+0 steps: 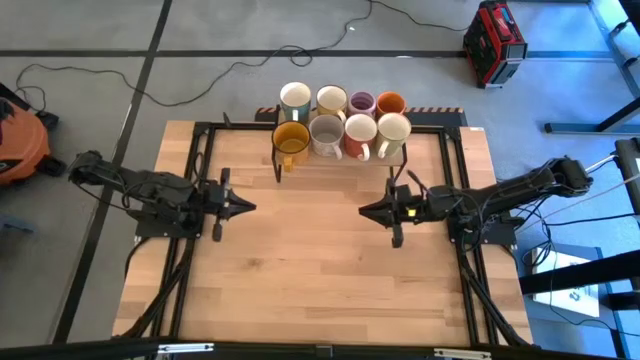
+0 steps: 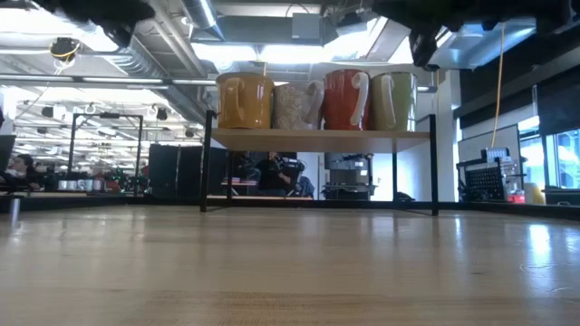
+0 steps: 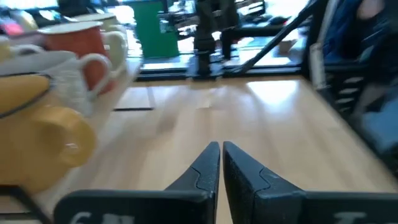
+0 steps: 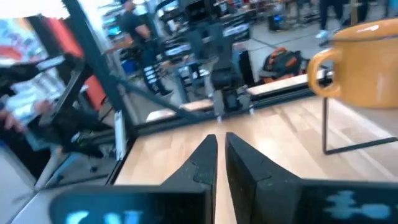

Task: Place coffee mugs
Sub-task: Return to Home Position

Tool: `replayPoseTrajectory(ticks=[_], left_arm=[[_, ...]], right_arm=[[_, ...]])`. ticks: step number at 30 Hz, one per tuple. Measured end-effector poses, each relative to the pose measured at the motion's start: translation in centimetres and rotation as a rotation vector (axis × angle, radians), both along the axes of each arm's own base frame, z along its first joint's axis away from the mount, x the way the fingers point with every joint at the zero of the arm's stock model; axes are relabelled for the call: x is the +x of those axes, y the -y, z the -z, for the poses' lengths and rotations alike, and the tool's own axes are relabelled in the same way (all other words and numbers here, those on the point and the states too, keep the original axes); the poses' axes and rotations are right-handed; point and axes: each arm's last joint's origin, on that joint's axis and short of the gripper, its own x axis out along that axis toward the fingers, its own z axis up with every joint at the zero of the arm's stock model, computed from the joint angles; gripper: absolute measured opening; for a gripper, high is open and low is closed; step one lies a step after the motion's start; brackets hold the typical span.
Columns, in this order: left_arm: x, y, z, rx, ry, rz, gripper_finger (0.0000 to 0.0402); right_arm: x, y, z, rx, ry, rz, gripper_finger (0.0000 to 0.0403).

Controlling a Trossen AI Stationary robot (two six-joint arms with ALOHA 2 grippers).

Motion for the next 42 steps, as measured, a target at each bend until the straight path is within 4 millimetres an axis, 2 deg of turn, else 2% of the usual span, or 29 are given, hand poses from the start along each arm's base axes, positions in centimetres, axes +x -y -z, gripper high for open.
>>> replayPoseTrajectory(ticks=[4, 12, 18, 23, 32, 42], left_arm=[[0.6, 0.1, 1.8, 0.061, 0.050, -0.020, 0.0018], [0.1, -0.1, 5.4, -0.003, 0.148, -0.028, 0.0018], [-0.9, -0.4, 5.7, -0.034, 0.240, -0.030, 0.0018], [-1.9, -0.6, 6.3, -0.058, 0.300, -0.006, 0.0018], [-3.0, -0.7, 8.9, -0.138, 0.383, 0.082, 0.0018], [-3.0, -0.8, 9.2, -0.109, 0.359, 0.054, 0.0018]], right_arm=[[-1.6, 0.2, 1.9, -0.022, 0.031, -0.034, 0.0023], [-6.7, 1.4, 5.8, 0.004, 0.114, -0.010, 0.0024], [-9.0, 1.8, 6.9, 0.020, 0.190, -0.005, 0.0024], [-9.7, 2.0, 7.0, 0.007, 0.168, -0.006, 0.0024], [-10.5, 2.0, 7.0, -0.017, 0.158, -0.063, 0.0024], [-11.4, 2.2, 7.8, -0.035, 0.080, -0.050, 0.0024]])
